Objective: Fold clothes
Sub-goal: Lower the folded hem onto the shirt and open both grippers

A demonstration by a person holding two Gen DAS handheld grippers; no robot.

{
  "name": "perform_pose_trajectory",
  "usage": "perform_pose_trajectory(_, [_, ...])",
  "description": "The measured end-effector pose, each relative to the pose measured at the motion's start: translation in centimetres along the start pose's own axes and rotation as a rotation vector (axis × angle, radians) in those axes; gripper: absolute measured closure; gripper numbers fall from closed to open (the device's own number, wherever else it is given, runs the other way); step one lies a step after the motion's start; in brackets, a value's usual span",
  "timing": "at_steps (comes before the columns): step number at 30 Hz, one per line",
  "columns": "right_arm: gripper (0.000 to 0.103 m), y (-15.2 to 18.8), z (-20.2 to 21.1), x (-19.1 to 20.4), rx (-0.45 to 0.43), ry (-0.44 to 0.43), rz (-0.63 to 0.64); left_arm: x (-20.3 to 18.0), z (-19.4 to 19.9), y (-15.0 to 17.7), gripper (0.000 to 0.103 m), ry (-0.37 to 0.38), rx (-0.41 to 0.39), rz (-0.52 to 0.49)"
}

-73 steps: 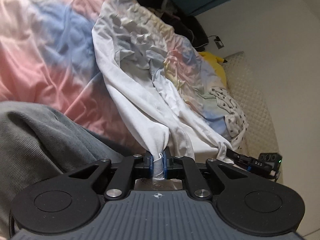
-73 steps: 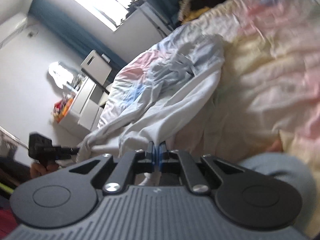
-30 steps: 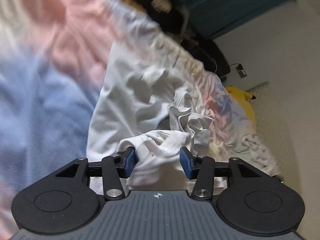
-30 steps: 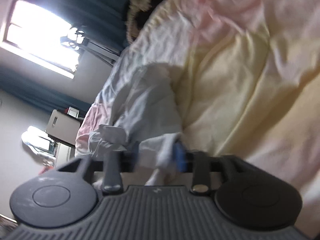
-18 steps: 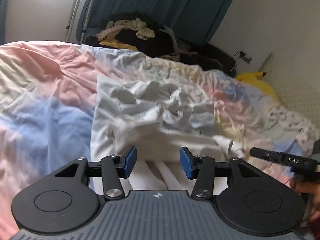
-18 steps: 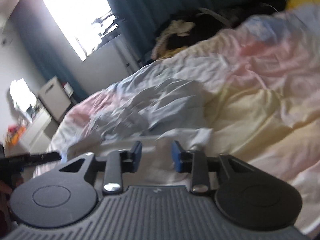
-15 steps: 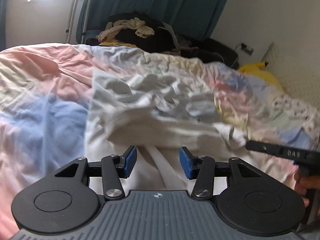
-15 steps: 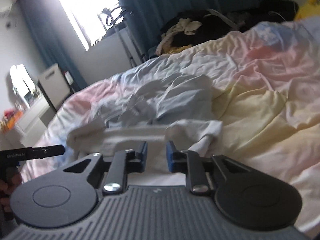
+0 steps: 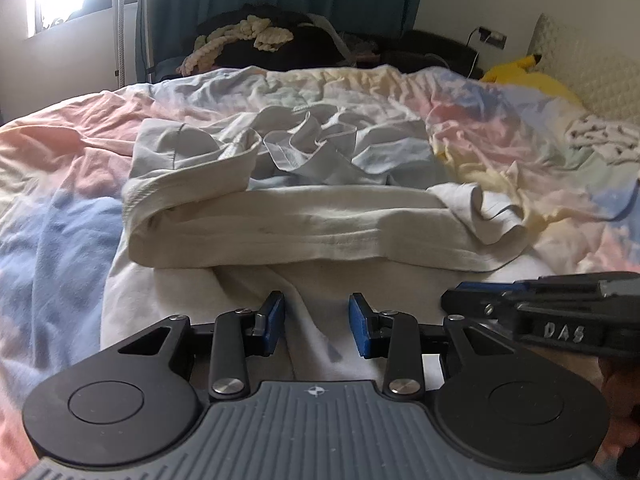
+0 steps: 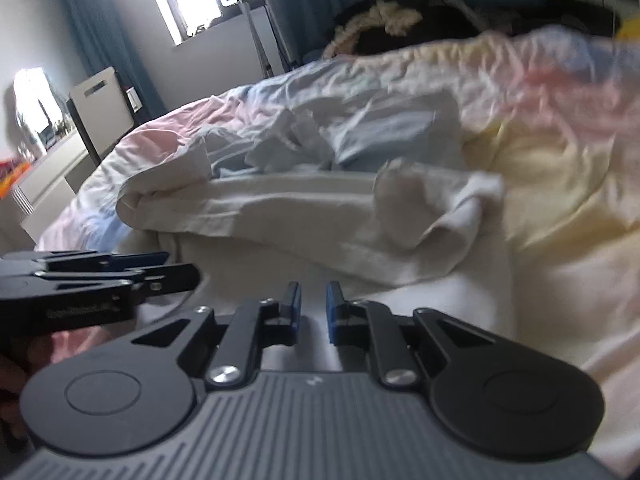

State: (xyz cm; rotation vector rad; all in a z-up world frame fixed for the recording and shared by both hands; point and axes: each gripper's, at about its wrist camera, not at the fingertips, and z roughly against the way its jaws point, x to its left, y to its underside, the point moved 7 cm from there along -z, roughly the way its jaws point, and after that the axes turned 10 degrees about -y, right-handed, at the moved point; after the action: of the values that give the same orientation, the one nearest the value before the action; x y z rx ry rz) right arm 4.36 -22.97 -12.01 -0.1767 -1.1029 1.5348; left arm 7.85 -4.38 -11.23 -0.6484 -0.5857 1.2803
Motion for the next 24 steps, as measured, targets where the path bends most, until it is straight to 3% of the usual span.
perform_pose_trajectory(5, [0.089,0.0,-1.7,0.3,0.007,0.065,0.066,-0.4,-1.0,-0.5,0.064,-0.023,0.004,-0.011])
perform_pose_trajectory(10, [0.095,-0.8,-2.1,-0.9,-0.031,0.109,0.045,0.3,-2.2,-1.2,0.065,-0.023,0.013,0.035])
perform_pose_trajectory(18, [0.100,-3.0,-2.0,-3.5,-0.118,0.158,-0.016,1.9,-3.0,-3.4,0.066,-0.042,-0.056,0.078])
perform_pose_trajectory(24, [0.098,-5.2,-1.7,-4.4,-0.180,0.188,0.018,3.6,-3.5,-5.0,0.066,-0.068,-0.097,0.117])
